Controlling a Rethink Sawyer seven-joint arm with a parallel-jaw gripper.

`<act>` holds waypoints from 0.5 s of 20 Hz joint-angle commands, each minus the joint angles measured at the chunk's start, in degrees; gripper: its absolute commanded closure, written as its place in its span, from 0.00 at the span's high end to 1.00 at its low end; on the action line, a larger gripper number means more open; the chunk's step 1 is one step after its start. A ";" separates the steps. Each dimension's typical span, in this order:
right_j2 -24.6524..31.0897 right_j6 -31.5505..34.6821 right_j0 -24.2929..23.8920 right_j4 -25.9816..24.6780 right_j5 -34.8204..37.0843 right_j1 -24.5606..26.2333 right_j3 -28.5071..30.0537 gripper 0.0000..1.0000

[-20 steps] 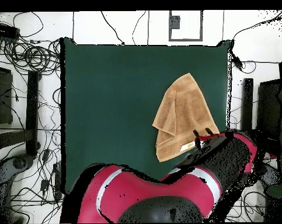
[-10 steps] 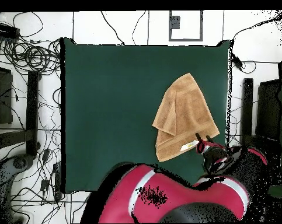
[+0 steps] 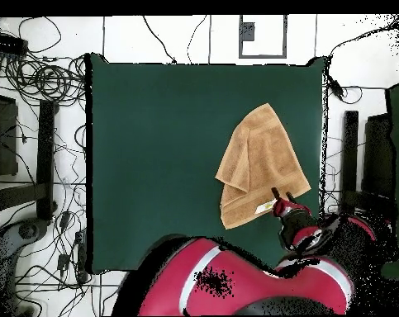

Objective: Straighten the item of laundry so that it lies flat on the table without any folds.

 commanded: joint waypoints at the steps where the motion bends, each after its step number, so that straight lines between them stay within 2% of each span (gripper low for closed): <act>1: 8.60 2.41 6.43 4.33 -0.52 -7.28 9.69 1.00; 4: 9.56 9.93 8.07 1.35 -2.33 -10.19 11.43 1.00; 9: 13.34 9.47 5.51 2.10 -5.63 -10.44 12.88 1.00; 10: 14.71 6.87 4.09 2.13 -8.21 -10.12 12.55 1.00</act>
